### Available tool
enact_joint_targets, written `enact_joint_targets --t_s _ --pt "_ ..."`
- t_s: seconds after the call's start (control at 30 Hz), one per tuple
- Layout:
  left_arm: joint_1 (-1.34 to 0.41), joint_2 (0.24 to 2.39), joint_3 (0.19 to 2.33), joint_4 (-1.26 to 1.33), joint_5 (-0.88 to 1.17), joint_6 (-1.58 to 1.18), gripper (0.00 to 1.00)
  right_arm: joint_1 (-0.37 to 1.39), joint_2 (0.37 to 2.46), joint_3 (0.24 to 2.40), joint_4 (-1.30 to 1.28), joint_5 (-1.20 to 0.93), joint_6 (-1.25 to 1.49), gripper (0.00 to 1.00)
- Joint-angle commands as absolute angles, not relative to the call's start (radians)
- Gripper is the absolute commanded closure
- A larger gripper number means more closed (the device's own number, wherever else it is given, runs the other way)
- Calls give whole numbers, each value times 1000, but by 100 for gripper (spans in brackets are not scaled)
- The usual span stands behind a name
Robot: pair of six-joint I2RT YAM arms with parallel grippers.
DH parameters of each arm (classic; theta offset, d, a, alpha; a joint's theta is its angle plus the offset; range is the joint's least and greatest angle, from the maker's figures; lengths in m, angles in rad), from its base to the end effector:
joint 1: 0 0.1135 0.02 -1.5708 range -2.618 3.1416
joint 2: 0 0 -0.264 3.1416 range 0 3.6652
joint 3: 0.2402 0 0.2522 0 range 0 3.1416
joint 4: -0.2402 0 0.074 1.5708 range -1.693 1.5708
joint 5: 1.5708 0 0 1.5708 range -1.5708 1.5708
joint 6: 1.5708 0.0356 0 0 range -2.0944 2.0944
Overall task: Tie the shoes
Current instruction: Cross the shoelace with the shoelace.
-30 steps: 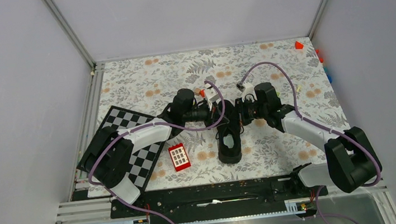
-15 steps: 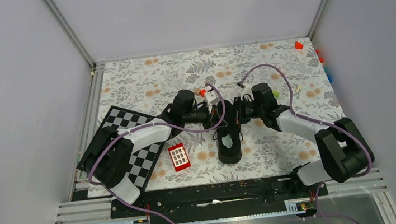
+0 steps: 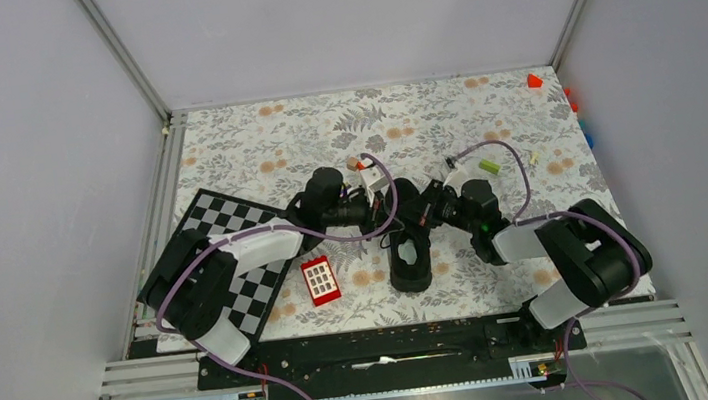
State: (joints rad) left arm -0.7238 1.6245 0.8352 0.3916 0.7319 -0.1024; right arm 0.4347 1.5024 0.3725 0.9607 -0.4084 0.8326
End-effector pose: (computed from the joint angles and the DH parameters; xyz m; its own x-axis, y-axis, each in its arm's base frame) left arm 0.2405 -0.2443 0.2066 -0.3862 0.2399 -0.8907 0.9196 0.1748 -0.3517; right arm 0.2352 0.1248 0.1630 -0.6513 0.4461 -0.6139 -0.3861 0.5017 0.7741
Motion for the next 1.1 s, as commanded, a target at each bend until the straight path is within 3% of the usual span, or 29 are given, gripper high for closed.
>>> enact_joint_targets --t_s 0.0,0.23,1.07 --pt "-724 1582 815 447 749 -130 100 454 1564 338 1284 -308 902 100" --pt "-701 1577 830 409 732 -114 100 465 1555 267 1379 -215 874 100" --pt "-677 1645 975 359 725 -130 100 595 1326 264 1046 -5 671 100"
